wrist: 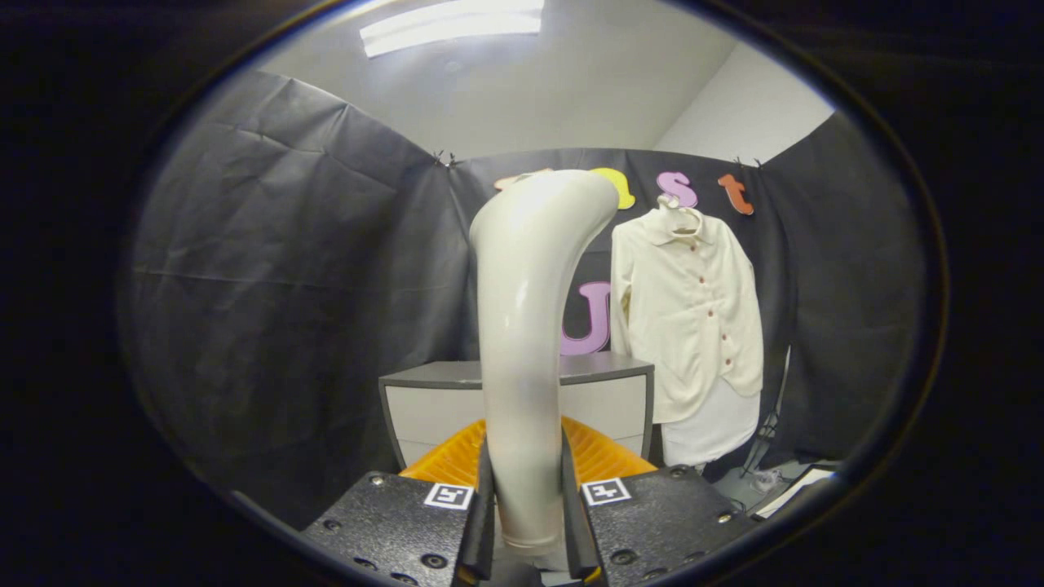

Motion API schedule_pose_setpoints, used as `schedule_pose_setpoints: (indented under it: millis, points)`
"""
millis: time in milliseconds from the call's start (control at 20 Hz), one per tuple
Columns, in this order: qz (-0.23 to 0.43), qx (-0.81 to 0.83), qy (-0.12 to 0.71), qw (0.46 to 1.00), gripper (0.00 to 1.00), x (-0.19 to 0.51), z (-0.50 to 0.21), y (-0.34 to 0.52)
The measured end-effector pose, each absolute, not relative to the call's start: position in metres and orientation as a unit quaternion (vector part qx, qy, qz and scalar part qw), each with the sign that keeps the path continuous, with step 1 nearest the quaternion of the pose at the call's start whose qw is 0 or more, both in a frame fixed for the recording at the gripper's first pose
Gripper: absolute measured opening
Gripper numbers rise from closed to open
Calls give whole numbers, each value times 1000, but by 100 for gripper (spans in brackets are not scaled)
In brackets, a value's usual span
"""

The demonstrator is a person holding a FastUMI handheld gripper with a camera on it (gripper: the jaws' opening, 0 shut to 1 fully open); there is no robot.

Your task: Iron the clothes twice with a garment steamer, once on the left side and once on the right side.

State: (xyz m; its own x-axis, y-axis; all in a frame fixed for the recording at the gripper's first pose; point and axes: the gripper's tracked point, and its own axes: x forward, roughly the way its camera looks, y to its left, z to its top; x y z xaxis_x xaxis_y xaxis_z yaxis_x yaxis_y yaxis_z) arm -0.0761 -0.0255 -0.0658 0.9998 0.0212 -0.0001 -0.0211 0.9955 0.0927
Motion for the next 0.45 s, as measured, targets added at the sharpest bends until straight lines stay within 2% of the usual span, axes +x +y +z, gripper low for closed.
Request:
schedule_pose_setpoints:
  millis: [450]
  points:
    - [12,46,5,999,34,-76,-70,-24]
